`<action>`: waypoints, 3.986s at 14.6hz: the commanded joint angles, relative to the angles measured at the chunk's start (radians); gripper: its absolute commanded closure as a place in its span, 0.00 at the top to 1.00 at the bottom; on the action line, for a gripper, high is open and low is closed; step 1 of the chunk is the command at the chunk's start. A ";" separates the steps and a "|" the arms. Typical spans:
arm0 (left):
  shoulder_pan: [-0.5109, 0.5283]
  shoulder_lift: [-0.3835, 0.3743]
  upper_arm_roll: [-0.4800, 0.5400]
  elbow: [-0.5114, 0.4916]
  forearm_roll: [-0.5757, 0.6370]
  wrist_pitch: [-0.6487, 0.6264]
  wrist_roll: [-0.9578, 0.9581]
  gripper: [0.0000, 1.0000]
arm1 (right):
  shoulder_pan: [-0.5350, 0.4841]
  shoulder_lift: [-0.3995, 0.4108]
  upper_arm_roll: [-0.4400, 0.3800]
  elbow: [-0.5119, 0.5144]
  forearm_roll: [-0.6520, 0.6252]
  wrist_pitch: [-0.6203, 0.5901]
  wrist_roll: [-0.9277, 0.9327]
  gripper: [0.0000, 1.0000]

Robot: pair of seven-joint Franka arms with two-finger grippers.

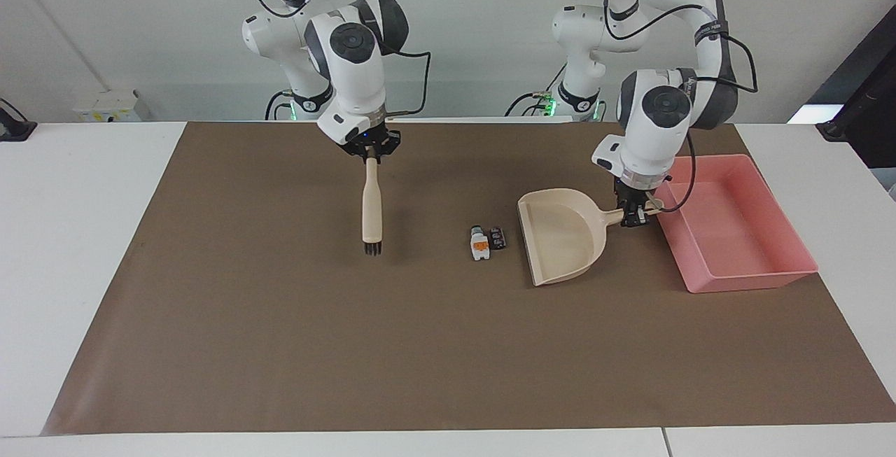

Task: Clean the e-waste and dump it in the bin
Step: 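Hold the dustpan near the parts while the right gripper brings the brush over, then sweep the electronic parts into the dustpan with the brush in the right gripper, then lift the dustpan over the pink bin while the right gripper returns the brush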

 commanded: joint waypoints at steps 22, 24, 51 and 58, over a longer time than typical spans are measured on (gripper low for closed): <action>-0.059 -0.005 0.008 -0.048 0.075 -0.047 -0.143 0.00 | 0.306 0.466 0.045 0.364 0.553 0.264 -0.031 0.00; -0.051 -0.005 0.006 -0.051 0.075 -0.045 -0.143 0.00 | 0.305 0.466 0.047 0.361 0.650 0.280 -0.066 0.00; 0.045 0.008 0.003 -0.051 -0.426 0.087 0.307 0.00 | -0.317 0.027 0.038 0.290 -0.025 -0.304 -0.161 0.00; 0.137 0.008 0.005 -0.013 -0.807 -0.033 0.475 0.00 | -0.649 0.084 0.041 0.275 -0.141 -0.344 -0.528 0.00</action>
